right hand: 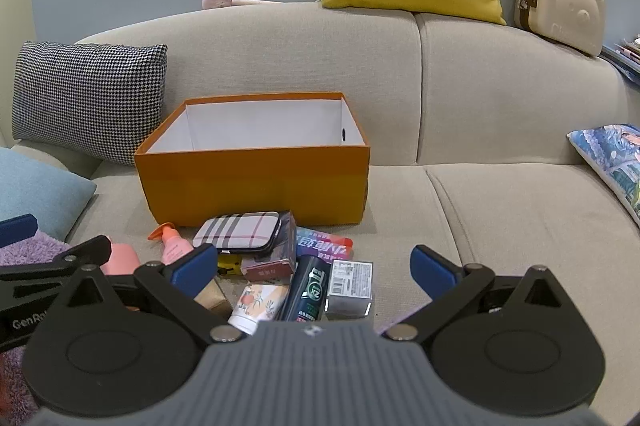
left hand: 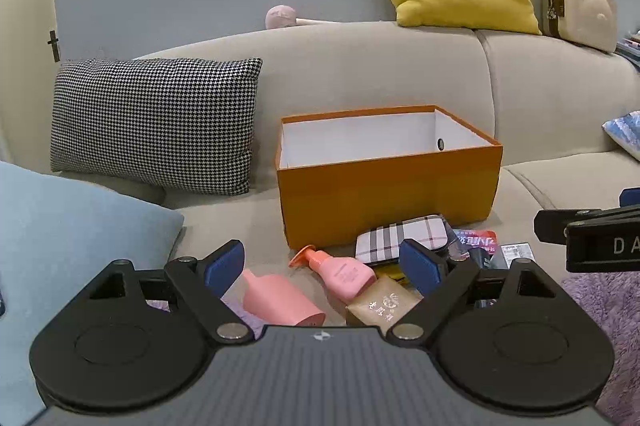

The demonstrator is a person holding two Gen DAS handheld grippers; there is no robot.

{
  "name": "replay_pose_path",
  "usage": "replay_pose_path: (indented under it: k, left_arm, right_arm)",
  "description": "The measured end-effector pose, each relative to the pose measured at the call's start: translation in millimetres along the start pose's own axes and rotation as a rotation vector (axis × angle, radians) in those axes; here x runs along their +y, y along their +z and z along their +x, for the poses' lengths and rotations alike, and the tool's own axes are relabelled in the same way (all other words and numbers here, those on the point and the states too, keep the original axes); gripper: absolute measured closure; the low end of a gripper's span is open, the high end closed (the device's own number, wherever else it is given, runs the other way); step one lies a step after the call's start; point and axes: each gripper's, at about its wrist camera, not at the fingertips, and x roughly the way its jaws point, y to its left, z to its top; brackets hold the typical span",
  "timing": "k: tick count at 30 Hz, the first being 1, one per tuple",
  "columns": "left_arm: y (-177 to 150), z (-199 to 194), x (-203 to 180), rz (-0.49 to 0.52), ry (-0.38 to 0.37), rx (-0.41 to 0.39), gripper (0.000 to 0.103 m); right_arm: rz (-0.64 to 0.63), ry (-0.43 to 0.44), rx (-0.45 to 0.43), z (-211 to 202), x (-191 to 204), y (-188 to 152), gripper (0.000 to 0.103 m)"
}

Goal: Organize rigid objects

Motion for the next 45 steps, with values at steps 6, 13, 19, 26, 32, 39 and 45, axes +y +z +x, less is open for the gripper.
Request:
replay_pose_path:
  k: [6, 13, 19, 26, 32, 39, 45]
  left_arm:
    - [0, 1, -1, 0.018, 0.009, 0.009, 0.000]
    - [0, 2, -2, 0.018, -0.009, 0.021, 0.001]
    - [-1, 1, -2, 0.021, -0.018, 0.021, 0.001]
    - [-2, 2, -5, 0.028, -0.026, 0.024, 0.000]
    - [-4, 3, -6, 0.039, -0.033, 0.039, 0.000]
    - [-6, 5, -4, 0.032, -0.073, 0.067, 0.001]
    - [-7, 10, 2, 0.003, -0.082, 0.108, 0.001]
  right_arm:
    - [0.003, 0.002, 0.001, 1, 0, -1, 0.001]
    - [0.004, 0.001, 0.003, 1, 0, -1, 0.001]
    - [0.004, 0.003, 0.005, 1, 0, -2, 0.001]
    - [0.005, 0.004, 0.009, 1, 0, -3, 0.001]
    - [0.006, 0.005, 0.013, 2, 0, -3, 0.001]
    - [0.004, 0.021, 0.033, 7, 2, -2, 0.001]
    - [-0.022, 0.037, 0.053, 12, 8, -2, 0.001]
